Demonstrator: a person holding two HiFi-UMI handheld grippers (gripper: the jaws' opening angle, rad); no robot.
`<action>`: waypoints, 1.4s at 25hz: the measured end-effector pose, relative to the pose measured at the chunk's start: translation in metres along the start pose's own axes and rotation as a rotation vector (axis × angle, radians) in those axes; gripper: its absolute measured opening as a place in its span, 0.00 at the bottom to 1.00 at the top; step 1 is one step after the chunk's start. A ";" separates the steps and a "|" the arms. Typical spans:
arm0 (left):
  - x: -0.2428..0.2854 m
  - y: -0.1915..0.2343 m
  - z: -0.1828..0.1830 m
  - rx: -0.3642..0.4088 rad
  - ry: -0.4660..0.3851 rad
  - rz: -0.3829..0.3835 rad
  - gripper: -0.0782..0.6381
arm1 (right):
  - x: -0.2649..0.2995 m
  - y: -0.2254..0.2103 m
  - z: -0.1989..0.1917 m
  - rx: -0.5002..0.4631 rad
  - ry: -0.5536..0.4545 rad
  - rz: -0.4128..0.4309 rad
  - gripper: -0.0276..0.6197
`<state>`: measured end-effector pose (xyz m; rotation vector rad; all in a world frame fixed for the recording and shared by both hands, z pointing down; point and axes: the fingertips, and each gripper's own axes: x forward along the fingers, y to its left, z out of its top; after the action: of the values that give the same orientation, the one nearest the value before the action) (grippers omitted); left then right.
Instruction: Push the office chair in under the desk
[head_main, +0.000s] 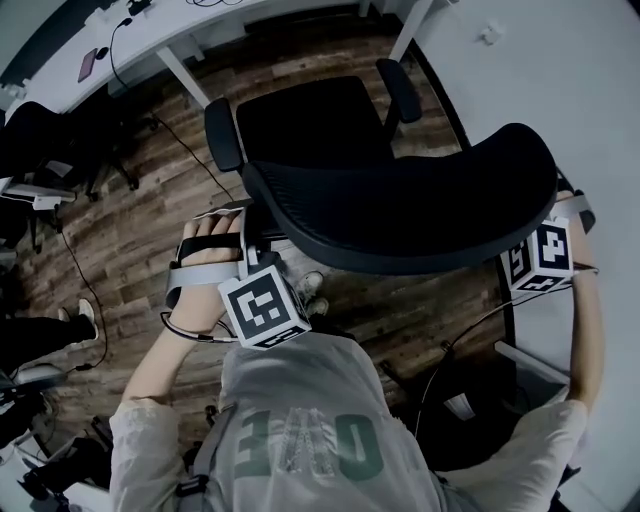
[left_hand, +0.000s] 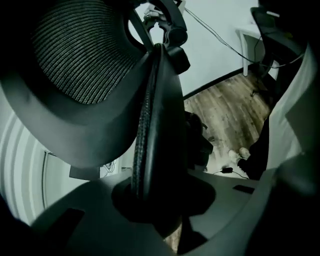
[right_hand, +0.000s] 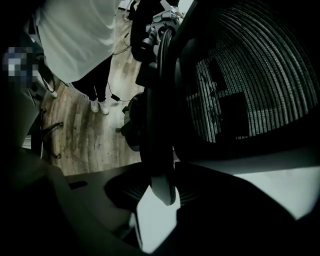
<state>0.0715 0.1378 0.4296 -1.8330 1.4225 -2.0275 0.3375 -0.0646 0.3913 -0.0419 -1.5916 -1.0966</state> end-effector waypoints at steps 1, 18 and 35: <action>0.001 0.000 0.001 -0.007 -0.003 -0.004 0.24 | 0.000 0.000 0.000 0.000 -0.004 0.002 0.28; 0.070 0.079 -0.012 -0.012 0.013 0.009 0.24 | 0.063 -0.068 0.002 -0.008 -0.069 -0.057 0.28; 0.229 0.273 -0.034 0.000 0.034 -0.005 0.24 | 0.217 -0.264 -0.004 -0.012 -0.076 -0.001 0.27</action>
<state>-0.1614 -0.1342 0.4314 -1.8132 1.4279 -2.0708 0.1172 -0.3263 0.4000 -0.0916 -1.6533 -1.1170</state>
